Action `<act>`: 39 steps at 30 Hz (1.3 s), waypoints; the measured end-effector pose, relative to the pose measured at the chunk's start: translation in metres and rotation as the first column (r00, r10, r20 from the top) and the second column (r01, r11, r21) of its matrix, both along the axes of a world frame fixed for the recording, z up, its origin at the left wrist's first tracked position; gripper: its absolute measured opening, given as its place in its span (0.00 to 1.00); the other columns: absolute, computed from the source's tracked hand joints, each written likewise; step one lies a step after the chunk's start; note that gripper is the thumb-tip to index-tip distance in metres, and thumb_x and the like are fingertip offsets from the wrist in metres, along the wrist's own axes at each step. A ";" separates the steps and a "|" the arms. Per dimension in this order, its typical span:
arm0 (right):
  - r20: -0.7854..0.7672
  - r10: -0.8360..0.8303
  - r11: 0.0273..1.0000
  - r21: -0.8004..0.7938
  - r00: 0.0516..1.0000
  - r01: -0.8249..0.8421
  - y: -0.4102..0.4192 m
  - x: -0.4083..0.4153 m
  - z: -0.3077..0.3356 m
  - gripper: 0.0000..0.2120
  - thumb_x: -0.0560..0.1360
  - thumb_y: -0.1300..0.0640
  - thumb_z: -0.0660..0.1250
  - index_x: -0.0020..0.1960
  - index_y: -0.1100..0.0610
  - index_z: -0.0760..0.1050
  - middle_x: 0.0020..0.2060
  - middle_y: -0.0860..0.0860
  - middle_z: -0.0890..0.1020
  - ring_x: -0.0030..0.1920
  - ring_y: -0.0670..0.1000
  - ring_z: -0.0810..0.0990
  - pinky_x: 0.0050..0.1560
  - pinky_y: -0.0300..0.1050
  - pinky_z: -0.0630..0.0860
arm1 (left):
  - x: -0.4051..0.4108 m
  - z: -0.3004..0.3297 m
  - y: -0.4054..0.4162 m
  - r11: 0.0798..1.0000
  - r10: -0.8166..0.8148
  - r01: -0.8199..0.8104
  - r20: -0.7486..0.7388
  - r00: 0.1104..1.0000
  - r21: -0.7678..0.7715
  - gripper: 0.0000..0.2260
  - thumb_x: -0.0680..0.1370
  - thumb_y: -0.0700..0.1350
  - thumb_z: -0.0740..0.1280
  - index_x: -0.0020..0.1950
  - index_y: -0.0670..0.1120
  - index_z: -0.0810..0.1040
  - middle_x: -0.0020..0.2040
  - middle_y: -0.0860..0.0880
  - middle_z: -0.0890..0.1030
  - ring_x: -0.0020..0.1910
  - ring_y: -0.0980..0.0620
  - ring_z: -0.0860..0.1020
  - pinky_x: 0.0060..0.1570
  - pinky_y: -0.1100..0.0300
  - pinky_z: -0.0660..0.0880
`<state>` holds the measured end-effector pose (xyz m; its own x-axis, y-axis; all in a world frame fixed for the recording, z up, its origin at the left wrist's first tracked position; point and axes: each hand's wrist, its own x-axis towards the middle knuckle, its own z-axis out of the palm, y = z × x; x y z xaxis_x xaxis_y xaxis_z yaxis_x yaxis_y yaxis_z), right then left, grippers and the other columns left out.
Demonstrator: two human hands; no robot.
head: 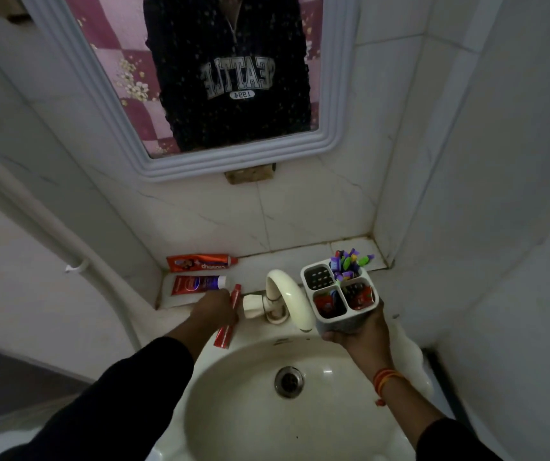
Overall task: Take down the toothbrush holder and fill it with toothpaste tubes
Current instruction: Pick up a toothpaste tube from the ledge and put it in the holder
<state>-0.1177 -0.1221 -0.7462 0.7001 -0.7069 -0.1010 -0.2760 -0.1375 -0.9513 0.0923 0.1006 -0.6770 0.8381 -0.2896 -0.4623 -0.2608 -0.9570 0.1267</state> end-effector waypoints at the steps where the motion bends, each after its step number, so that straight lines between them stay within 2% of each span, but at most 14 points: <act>1: 0.001 0.009 1.000 0.008 1.000 -0.009 0.000 0.001 0.001 0.48 0.57 0.63 0.89 0.72 0.60 0.70 0.52 0.49 0.80 0.52 0.47 0.80 0.58 0.58 0.81 | -0.002 0.000 0.001 1.000 0.014 -0.014 -0.001 1.000 -0.021 0.16 0.74 0.46 0.72 0.60 0.40 0.79 0.53 0.43 0.83 0.52 0.46 0.84 0.54 0.53 0.82; 3: 0.039 0.010 0.997 0.071 0.999 -0.013 -0.001 0.001 0.001 0.52 0.56 0.69 0.87 0.75 0.60 0.66 0.62 0.52 0.80 0.61 0.52 0.80 0.62 0.62 0.80 | -0.002 0.005 -0.001 0.995 0.063 -0.064 -0.015 0.998 -0.079 0.15 0.77 0.45 0.71 0.59 0.39 0.79 0.50 0.42 0.84 0.46 0.46 0.85 0.50 0.52 0.84; 5: 0.036 0.003 0.999 0.052 0.999 -0.005 0.000 0.001 0.001 0.53 0.55 0.67 0.88 0.74 0.58 0.66 0.63 0.52 0.80 0.62 0.52 0.80 0.63 0.60 0.80 | 0.001 0.027 -0.007 0.977 0.107 -0.106 -0.005 0.994 -0.185 0.15 0.75 0.45 0.74 0.57 0.38 0.81 0.43 0.44 0.84 0.36 0.50 0.84 0.41 0.55 0.84; 6: 0.009 0.004 1.000 0.006 1.000 -0.004 0.001 0.001 0.001 0.51 0.56 0.63 0.89 0.73 0.58 0.68 0.59 0.51 0.81 0.57 0.50 0.81 0.61 0.58 0.81 | 0.000 0.041 -0.011 0.964 0.117 -0.105 0.038 0.992 -0.245 0.17 0.72 0.48 0.78 0.55 0.39 0.82 0.42 0.46 0.84 0.35 0.51 0.82 0.40 0.57 0.83; 8: -0.014 -0.003 1.000 -0.027 1.000 0.002 0.002 0.000 0.001 0.49 0.56 0.59 0.89 0.72 0.58 0.70 0.55 0.49 0.81 0.51 0.48 0.81 0.58 0.53 0.82 | 0.000 0.070 -0.018 0.936 0.084 -0.028 0.145 0.986 -0.350 0.21 0.65 0.52 0.82 0.51 0.42 0.84 0.45 0.48 0.84 0.43 0.52 0.82 0.47 0.58 0.81; 11: -0.002 -0.008 1.000 -0.026 1.000 0.008 0.002 0.001 -0.001 0.49 0.56 0.59 0.89 0.71 0.57 0.69 0.50 0.41 0.79 0.46 0.40 0.80 0.48 0.41 0.79 | -0.007 0.117 -0.035 0.875 -0.005 0.132 0.264 0.965 -0.466 0.14 0.71 0.47 0.79 0.53 0.43 0.85 0.47 0.47 0.85 0.46 0.50 0.83 0.48 0.56 0.82; 13: 0.003 -0.015 1.000 -0.003 1.000 0.015 0.002 0.003 -0.001 0.49 0.56 0.58 0.90 0.72 0.57 0.69 0.49 0.39 0.78 0.45 0.37 0.79 0.45 0.39 0.78 | -0.015 0.147 -0.049 0.856 -0.072 0.238 0.349 0.934 -0.459 0.10 0.76 0.44 0.74 0.56 0.45 0.84 0.50 0.46 0.85 0.46 0.49 0.85 0.48 0.55 0.83; 15: 0.012 0.002 1.000 0.023 1.000 -0.002 0.002 0.004 -0.003 0.49 0.56 0.60 0.89 0.71 0.55 0.69 0.52 0.41 0.79 0.47 0.38 0.81 0.50 0.45 0.82 | -0.025 0.171 -0.063 0.839 -0.169 0.337 0.383 0.908 -0.428 0.09 0.76 0.45 0.74 0.55 0.47 0.84 0.48 0.50 0.84 0.43 0.54 0.84 0.43 0.60 0.82; 18: 0.084 0.018 0.996 0.087 0.996 -0.026 -0.001 0.005 -0.006 0.54 0.52 0.65 0.89 0.72 0.51 0.67 0.64 0.48 0.78 0.61 0.40 0.81 0.52 0.48 0.86 | -0.046 0.196 -0.084 0.808 -0.307 0.436 0.348 0.886 -0.397 0.09 0.72 0.48 0.78 0.49 0.49 0.84 0.41 0.53 0.84 0.34 0.59 0.83 0.37 0.64 0.82; 20: 0.112 0.023 0.998 0.063 0.993 -0.030 -0.002 0.005 -0.009 0.58 0.49 0.62 0.89 0.74 0.53 0.66 0.68 0.50 0.77 0.67 0.50 0.79 0.59 0.57 0.84 | -0.059 0.195 -0.099 0.799 -0.400 0.505 0.340 0.851 -0.326 0.09 0.72 0.46 0.78 0.50 0.47 0.85 0.42 0.51 0.85 0.37 0.57 0.84 0.43 0.60 0.84; 24: 0.135 0.050 0.998 0.032 0.990 -0.054 -0.003 0.004 -0.013 0.57 0.51 0.62 0.90 0.74 0.51 0.65 0.67 0.48 0.78 0.67 0.48 0.79 0.62 0.49 0.83 | -0.076 0.182 -0.123 0.782 -0.474 0.567 0.344 0.811 -0.259 0.10 0.74 0.43 0.74 0.55 0.45 0.85 0.51 0.46 0.85 0.47 0.49 0.84 0.51 0.54 0.83; 31: 0.182 0.070 0.996 0.036 0.981 -0.077 -0.004 0.005 -0.015 0.56 0.52 0.63 0.90 0.74 0.55 0.65 0.66 0.49 0.78 0.63 0.34 0.77 0.57 0.26 0.77 | -0.074 0.184 -0.127 0.779 -0.469 0.580 0.394 0.790 -0.236 0.09 0.73 0.41 0.74 0.53 0.46 0.85 0.48 0.46 0.84 0.42 0.49 0.84 0.45 0.53 0.84; 35: 0.181 0.070 0.997 0.025 0.981 -0.076 -0.005 0.006 -0.020 0.56 0.51 0.61 0.90 0.73 0.51 0.65 0.66 0.48 0.78 0.63 0.33 0.77 0.56 0.27 0.78 | -0.077 0.173 -0.123 0.795 -0.467 0.561 0.358 0.809 -0.231 0.10 0.74 0.41 0.73 0.56 0.46 0.85 0.51 0.45 0.84 0.45 0.48 0.84 0.49 0.52 0.84; 39: 0.193 0.071 0.997 0.014 0.979 -0.075 -0.006 0.006 -0.022 0.56 0.50 0.60 0.90 0.72 0.49 0.66 0.66 0.47 0.79 0.64 0.39 0.79 0.59 0.37 0.82 | -0.084 0.171 -0.126 0.787 -0.512 0.572 0.272 0.815 -0.231 0.11 0.74 0.43 0.74 0.56 0.45 0.86 0.51 0.45 0.85 0.48 0.48 0.84 0.51 0.52 0.83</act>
<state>-0.1112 -0.1281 -0.7687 0.7574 -0.6524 0.0262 -0.0777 -0.1298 -0.9885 0.0083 -0.0252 -0.5057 0.5618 -0.8158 -0.1372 -0.7718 -0.5766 0.2683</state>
